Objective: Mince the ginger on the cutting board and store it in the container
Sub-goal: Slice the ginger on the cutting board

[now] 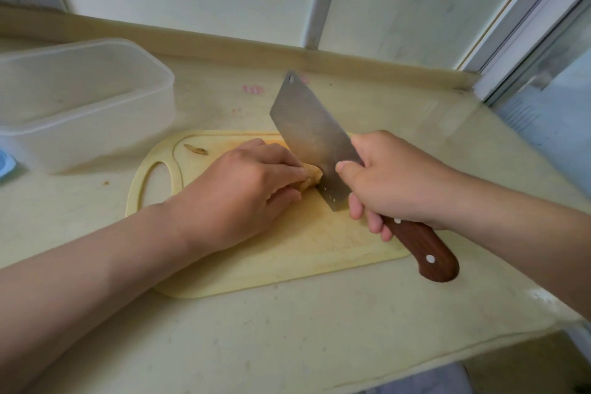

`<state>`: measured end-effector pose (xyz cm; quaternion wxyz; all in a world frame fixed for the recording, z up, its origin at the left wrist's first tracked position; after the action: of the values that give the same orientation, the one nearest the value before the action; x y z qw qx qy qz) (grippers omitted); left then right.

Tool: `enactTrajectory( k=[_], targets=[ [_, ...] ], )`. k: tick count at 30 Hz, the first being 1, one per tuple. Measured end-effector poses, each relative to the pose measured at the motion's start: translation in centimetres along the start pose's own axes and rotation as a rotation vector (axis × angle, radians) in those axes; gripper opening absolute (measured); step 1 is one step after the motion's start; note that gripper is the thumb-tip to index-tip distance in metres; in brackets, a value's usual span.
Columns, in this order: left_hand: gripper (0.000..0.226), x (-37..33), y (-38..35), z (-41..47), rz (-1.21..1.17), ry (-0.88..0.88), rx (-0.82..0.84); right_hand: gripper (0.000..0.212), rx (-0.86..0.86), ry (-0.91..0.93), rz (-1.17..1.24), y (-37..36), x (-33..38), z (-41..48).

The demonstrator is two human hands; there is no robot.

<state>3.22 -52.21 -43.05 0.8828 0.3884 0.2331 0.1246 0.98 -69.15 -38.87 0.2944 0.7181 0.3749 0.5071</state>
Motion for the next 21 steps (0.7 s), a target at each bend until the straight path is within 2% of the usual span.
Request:
enactTrajectory(
  k=[3, 7, 10, 14, 18, 21],
  targets=[
    [0.031, 0.0, 0.1, -0.2, -0.005, 0.031, 0.009, 0.027, 0.066, -0.043, 0.079, 0.2, -0.4, -0.5],
    [0.032, 0.1, 0.1, -0.2, -0.026, 0.029, 0.038, 0.025, 0.116, -0.108, 0.06, 0.6, -0.6, -0.7],
    [0.031, 0.0, -0.1, -0.2, -0.022, -0.01, 0.041, 0.039, 0.12, -0.107, -0.001, 0.6, -0.3, -0.2],
    [0.03, -0.1, -0.4, -0.4, 0.02, -0.049, 0.039, 0.023, 0.093, -0.041, -0.143, 0.8, -0.1, -0.2],
    [0.028, -0.3, -0.5, -0.3, 0.048, -0.089, 0.036, 0.013, 0.031, -0.032, -0.141, 1.9, -0.5, -0.8],
    [0.026, -0.3, -0.6, -0.2, 0.072, -0.103, 0.044, 0.018, -0.001, -0.041, -0.123, 2.6, -0.6, -1.2]
  ],
)
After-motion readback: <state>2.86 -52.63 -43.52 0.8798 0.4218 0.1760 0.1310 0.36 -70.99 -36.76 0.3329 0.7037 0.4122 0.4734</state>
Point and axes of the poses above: each hand's wrist, its own z-axis towards the middle knuckle, its own y-axis out of the back of the hand, x = y × z, the point moved 5 cm from there along z, towards the middle knuckle, and after that the axes turned 3 degrees about -z, right-handed, at the moved point
